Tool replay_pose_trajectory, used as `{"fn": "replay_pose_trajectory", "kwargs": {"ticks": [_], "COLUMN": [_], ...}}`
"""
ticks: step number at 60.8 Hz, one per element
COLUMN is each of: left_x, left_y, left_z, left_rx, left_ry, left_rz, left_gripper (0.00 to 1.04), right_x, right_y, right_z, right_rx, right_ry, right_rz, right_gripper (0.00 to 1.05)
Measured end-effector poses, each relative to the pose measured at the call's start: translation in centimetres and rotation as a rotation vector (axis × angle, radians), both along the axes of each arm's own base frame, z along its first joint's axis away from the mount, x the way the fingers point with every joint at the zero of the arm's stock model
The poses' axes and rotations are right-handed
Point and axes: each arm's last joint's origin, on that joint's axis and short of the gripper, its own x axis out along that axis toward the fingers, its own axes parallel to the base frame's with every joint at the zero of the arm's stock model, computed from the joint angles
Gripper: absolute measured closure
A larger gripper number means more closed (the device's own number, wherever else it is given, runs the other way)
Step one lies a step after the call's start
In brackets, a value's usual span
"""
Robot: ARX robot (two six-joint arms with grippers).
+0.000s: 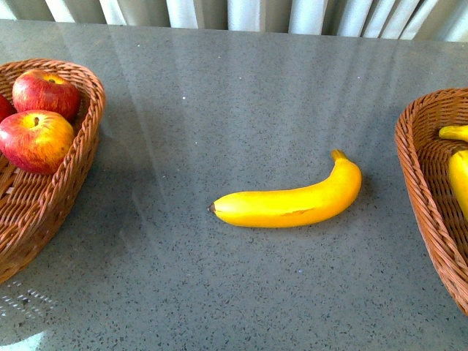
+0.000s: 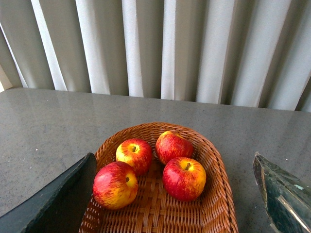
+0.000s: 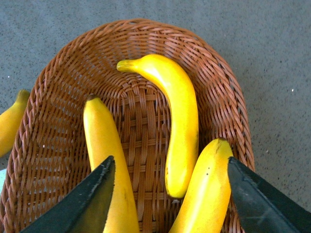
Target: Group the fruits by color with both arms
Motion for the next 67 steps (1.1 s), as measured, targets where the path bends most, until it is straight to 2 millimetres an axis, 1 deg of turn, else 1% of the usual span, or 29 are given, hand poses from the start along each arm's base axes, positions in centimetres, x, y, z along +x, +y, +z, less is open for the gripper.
{"fn": "replay_pose_trajectory", "kwargs": {"ticks": [4,7,8,10,15,20,23,27,30,37,44,51,67], "left_x": [0.0,0.0,0.0,0.0,0.0,0.0,0.0,0.0,0.0,0.0,0.0,0.0,0.0], "left_y": [0.0,0.0,0.0,0.0,0.0,0.0,0.0,0.0,0.0,0.0,0.0,0.0,0.0], "left_z": [0.0,0.0,0.0,0.0,0.0,0.0,0.0,0.0,0.0,0.0,0.0,0.0,0.0], "left_rx": [0.000,0.000,0.000,0.000,0.000,0.000,0.000,0.000,0.000,0.000,0.000,0.000,0.000], "left_ry": [0.000,0.000,0.001,0.000,0.000,0.001,0.000,0.000,0.000,0.001,0.000,0.000,0.000], "left_rz": [0.000,0.000,0.000,0.000,0.000,0.000,0.000,0.000,0.000,0.000,0.000,0.000,0.000], "left_gripper": [0.09,0.09,0.09,0.09,0.09,0.09,0.09,0.09,0.09,0.09,0.09,0.09,0.09], "right_x": [0.3,0.7,0.8,1.2,2.4,3.6,4.5,5.4,5.9,6.9,7.6,8.0,8.8], "right_y": [0.8,1.4,1.8,2.6,5.3,8.0,9.8,11.4,12.2,13.7,15.1,16.2,18.2], "right_z": [0.5,1.0,1.2,1.7,2.5,1.7,0.7,-0.3,-0.8,-2.0,-3.7,-5.0,-7.1], "right_rx": [-0.046,-0.074,-0.089,-0.122,-0.208,-0.266,-0.306,-0.330,-0.332,-0.347,-0.379,-0.391,-0.409], "right_ry": [-0.023,-0.038,-0.046,-0.062,-0.082,-0.064,-0.039,-0.012,0.009,0.048,0.096,0.130,0.174], "right_rz": [0.076,0.128,0.156,0.225,0.447,0.654,0.785,0.905,0.963,1.047,1.132,1.192,1.283], "right_gripper": [0.15,0.09,0.08,0.09,0.09,0.09,0.09,0.09,0.09,0.09,0.09,0.09,0.09]}}
